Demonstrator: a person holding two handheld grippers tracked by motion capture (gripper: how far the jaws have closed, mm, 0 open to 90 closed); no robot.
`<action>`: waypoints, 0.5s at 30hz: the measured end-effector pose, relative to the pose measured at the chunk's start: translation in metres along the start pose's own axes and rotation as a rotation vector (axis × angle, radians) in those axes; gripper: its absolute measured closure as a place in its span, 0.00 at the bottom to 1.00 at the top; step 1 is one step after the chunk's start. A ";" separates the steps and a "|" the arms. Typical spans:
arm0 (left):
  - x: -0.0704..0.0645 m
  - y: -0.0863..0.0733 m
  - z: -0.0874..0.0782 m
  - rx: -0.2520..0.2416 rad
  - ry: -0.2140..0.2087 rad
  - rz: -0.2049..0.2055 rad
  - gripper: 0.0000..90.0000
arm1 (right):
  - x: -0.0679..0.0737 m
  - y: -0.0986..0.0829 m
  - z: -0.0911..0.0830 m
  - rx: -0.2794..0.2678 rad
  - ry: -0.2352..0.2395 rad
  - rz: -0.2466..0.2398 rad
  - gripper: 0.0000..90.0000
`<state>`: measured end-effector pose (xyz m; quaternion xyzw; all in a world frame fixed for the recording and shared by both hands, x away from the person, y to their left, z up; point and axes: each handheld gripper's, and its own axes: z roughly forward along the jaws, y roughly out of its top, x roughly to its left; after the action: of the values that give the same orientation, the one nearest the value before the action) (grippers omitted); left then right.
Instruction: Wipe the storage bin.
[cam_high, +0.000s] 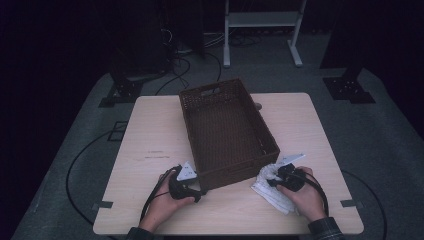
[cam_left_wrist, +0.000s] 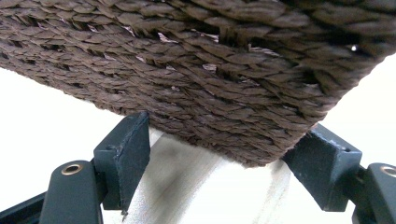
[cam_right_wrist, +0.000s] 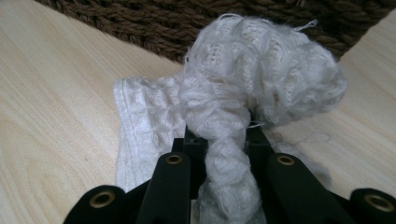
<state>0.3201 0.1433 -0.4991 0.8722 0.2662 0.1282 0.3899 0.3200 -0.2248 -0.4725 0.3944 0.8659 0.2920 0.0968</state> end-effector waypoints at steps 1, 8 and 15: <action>0.000 0.000 0.000 0.000 0.000 0.000 0.27 | 0.000 0.000 0.000 -0.001 0.000 0.000 0.85; 0.000 0.000 0.000 -0.001 0.000 -0.001 0.27 | 0.002 0.000 -0.001 -0.015 0.002 -0.022 0.85; 0.000 0.000 0.000 -0.001 0.000 -0.001 0.27 | 0.004 0.002 -0.007 -0.056 0.008 -0.042 0.85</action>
<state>0.3201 0.1433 -0.4991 0.8719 0.2665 0.1281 0.3903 0.3161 -0.2240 -0.4656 0.3719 0.8660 0.3155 0.1105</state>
